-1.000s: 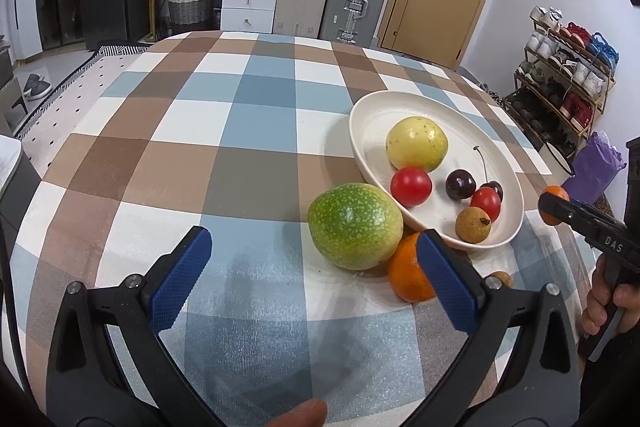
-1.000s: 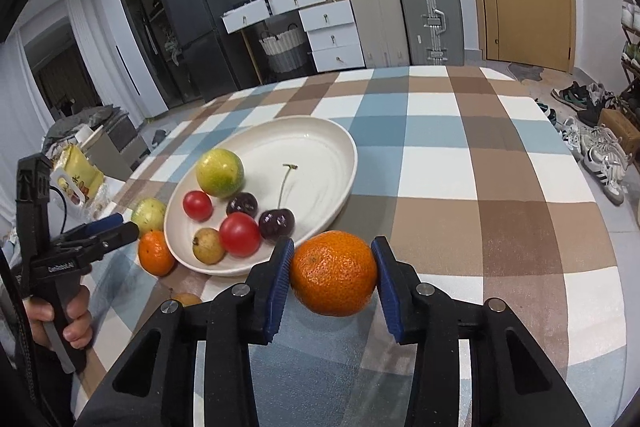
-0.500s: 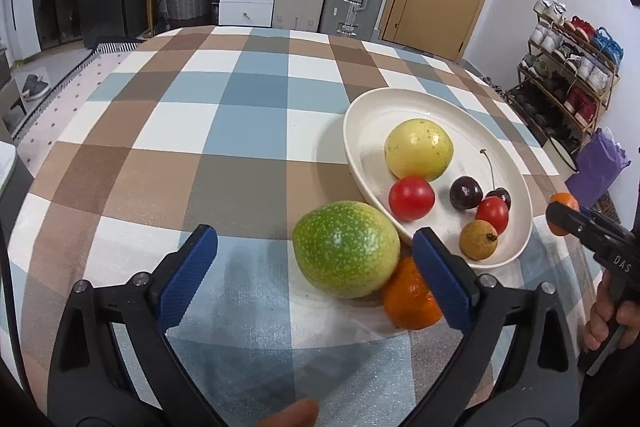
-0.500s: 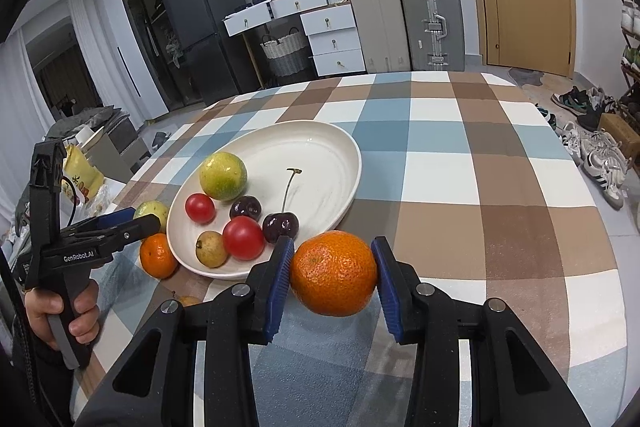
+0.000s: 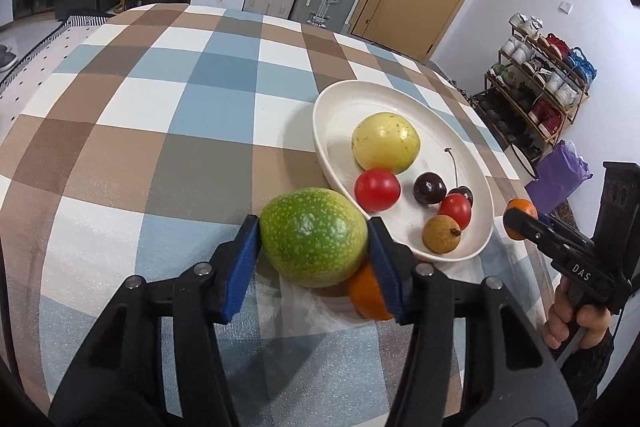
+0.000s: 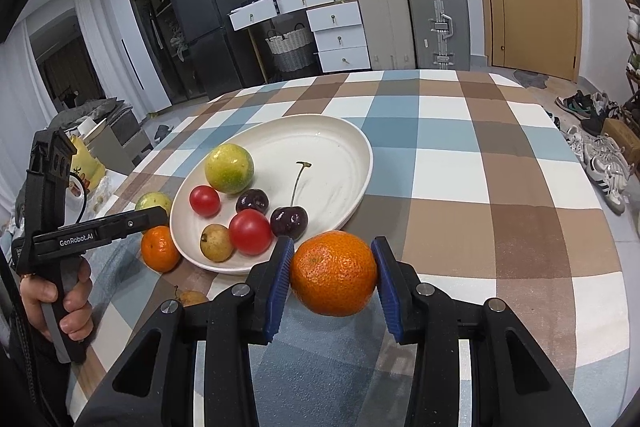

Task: Organize fruits
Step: 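Carry the pomelo and mandarin with both grippers over the plate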

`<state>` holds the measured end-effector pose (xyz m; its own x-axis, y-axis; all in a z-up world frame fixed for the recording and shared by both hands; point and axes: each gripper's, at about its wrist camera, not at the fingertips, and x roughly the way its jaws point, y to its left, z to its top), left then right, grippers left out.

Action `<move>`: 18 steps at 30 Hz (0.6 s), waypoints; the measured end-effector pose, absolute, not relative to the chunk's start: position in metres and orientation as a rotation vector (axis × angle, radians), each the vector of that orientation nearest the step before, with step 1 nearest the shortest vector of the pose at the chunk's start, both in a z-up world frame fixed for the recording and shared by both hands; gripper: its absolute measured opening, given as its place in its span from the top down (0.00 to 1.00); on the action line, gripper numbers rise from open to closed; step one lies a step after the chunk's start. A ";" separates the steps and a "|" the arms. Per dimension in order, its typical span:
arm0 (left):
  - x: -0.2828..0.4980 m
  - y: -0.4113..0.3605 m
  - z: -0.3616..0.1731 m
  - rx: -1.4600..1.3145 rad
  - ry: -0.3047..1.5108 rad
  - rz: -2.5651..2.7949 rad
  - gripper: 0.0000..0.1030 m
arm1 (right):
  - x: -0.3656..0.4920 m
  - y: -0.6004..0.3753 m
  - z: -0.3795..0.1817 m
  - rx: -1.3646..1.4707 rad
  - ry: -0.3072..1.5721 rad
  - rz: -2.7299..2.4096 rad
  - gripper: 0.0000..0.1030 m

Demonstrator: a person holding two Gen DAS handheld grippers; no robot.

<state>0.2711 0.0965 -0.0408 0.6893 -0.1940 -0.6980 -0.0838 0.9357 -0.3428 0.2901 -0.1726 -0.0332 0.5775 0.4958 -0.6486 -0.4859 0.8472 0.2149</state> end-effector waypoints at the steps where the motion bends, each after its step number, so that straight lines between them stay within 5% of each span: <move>1: 0.270 0.096 -0.040 -0.357 0.810 -0.058 0.51 | 0.290 -0.173 -0.033 0.015 0.763 0.574 0.61; 18: 0.253 0.089 -0.010 -0.278 0.710 -0.020 0.51 | 0.289 -0.176 -0.029 0.020 0.729 0.575 0.61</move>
<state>0.2532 0.0895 -0.0096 0.7599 -0.1124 -0.6402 -0.0758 0.9629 -0.2590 0.2894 -0.1757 -0.0287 0.5991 0.5027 -0.6232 -0.4892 0.8460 0.2121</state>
